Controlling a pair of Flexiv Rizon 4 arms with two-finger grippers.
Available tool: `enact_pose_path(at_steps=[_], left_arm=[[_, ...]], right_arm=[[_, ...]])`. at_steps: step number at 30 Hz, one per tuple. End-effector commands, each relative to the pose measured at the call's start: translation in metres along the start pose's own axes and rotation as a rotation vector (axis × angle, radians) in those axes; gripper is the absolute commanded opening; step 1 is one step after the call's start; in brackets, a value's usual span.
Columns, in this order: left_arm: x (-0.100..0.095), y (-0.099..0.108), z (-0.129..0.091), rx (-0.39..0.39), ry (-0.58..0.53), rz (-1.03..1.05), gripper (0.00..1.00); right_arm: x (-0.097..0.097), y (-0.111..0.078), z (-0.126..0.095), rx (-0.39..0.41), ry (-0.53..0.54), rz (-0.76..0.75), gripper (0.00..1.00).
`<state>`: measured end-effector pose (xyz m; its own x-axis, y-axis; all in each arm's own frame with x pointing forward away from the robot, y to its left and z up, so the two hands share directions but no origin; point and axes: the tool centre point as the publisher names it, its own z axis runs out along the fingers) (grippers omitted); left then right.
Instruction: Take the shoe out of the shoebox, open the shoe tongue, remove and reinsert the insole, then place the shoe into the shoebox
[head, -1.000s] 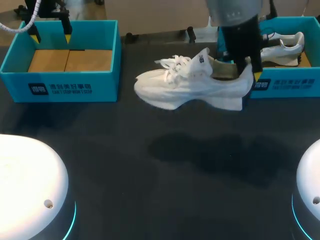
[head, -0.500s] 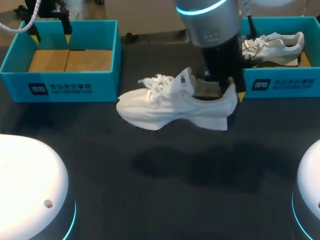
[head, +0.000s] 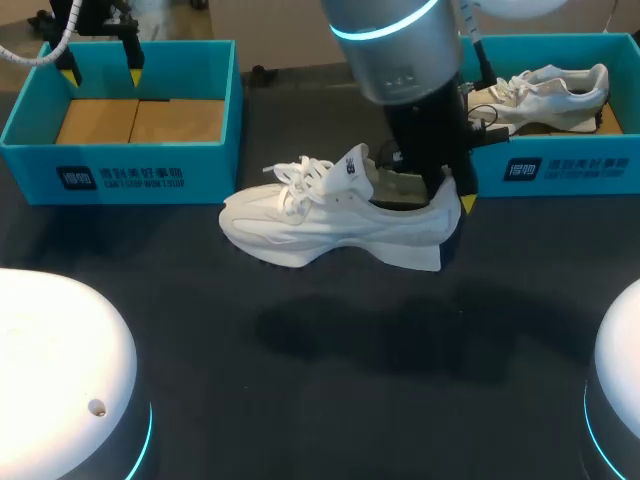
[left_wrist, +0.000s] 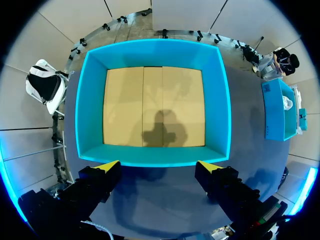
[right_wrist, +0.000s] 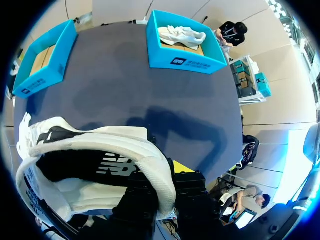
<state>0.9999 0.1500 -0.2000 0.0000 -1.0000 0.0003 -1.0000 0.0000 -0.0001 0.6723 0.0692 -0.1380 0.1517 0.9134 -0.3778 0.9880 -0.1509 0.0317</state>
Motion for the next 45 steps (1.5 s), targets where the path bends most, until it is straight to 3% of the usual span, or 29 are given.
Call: enact_pose_path(at_steps=[1,11,18,34,45], left_arm=[[0.0,0.0,0.0,0.0,0.0,0.0,1.0],[0.0,0.0,0.0,0.0,0.0,0.0,1.0],[0.0,0.0,0.0,0.0,0.0,0.0,1.0],[0.0,0.0,0.0,0.0,0.0,0.0,1.0],[0.0,0.0,0.0,0.0,0.0,0.0,1.0]], right_arm=[[0.0,0.001,-0.001,0.002,0.001,-0.001,0.0],[0.0,0.001,-0.001,0.002,0.001,-0.001,0.0],[0.031,0.013,0.027,-0.074,0.034,-0.022,0.0],[0.072,0.015,0.101,-0.051,0.078,-0.118,0.0],[0.092,0.019,0.15,-0.033,0.014,-0.142,0.0]])
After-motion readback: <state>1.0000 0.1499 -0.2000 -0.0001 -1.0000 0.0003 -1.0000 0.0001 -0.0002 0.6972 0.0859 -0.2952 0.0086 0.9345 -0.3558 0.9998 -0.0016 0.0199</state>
